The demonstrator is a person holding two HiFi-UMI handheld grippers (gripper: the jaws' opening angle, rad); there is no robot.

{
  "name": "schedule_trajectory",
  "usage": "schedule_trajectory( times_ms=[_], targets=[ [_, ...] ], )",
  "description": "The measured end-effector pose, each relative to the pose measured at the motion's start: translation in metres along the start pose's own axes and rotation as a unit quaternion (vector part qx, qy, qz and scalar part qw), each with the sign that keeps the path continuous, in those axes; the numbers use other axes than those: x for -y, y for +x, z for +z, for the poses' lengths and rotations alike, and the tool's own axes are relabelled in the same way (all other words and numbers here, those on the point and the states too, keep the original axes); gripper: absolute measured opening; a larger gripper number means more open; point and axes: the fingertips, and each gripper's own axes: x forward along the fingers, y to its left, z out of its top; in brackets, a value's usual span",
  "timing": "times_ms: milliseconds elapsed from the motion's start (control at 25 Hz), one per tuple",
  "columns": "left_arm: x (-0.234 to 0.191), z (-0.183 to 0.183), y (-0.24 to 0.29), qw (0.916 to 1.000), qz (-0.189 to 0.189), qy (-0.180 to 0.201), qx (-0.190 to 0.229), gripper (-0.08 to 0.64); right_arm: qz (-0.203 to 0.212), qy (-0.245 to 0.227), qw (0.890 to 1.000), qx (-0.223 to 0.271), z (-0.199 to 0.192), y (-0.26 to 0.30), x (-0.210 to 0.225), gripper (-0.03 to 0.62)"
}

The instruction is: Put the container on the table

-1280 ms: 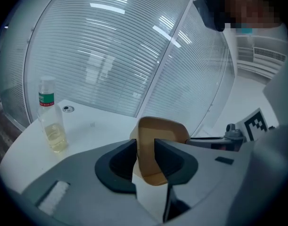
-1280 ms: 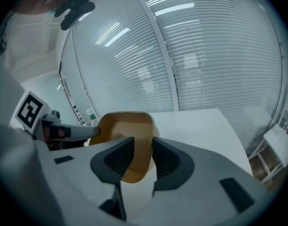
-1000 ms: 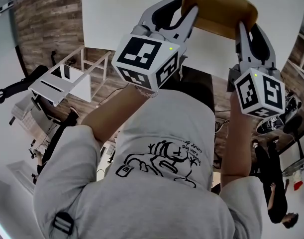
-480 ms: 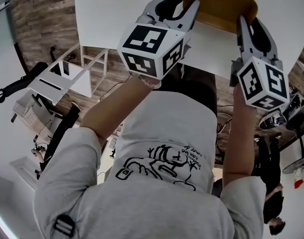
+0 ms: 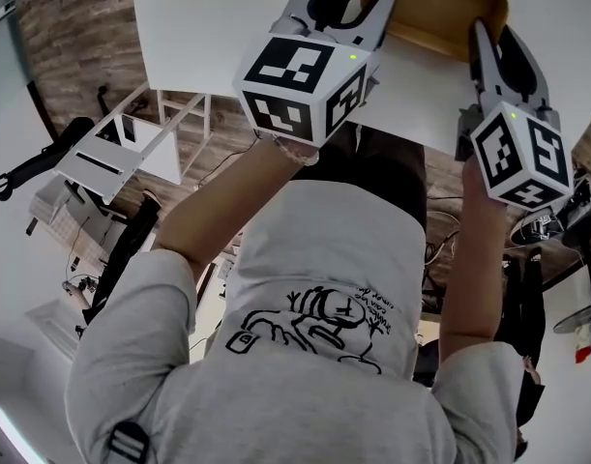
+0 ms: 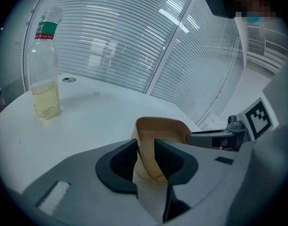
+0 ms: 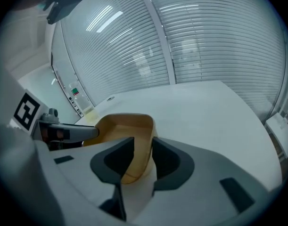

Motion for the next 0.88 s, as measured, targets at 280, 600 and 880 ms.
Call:
schedule_trajectory(
  times_ms=[280,600,880],
  targets=[
    [-0.004,-0.004,0.009,0.9999,0.007,0.009,-0.004,0.106,0.001,0.003,1.000,0.000,-0.005,0.008,0.004,0.091],
    [-0.006,0.000,0.003,0.9998,0.006,-0.002,-0.017,0.106,-0.004,-0.008,1.000,0.000,0.001,-0.002,0.002,0.103],
    [-0.005,0.023,-0.019,0.9997,0.020,0.010,0.003,0.106,-0.004,-0.023,1.000,0.015,0.020,-0.024,-0.001,0.104]
  ],
)
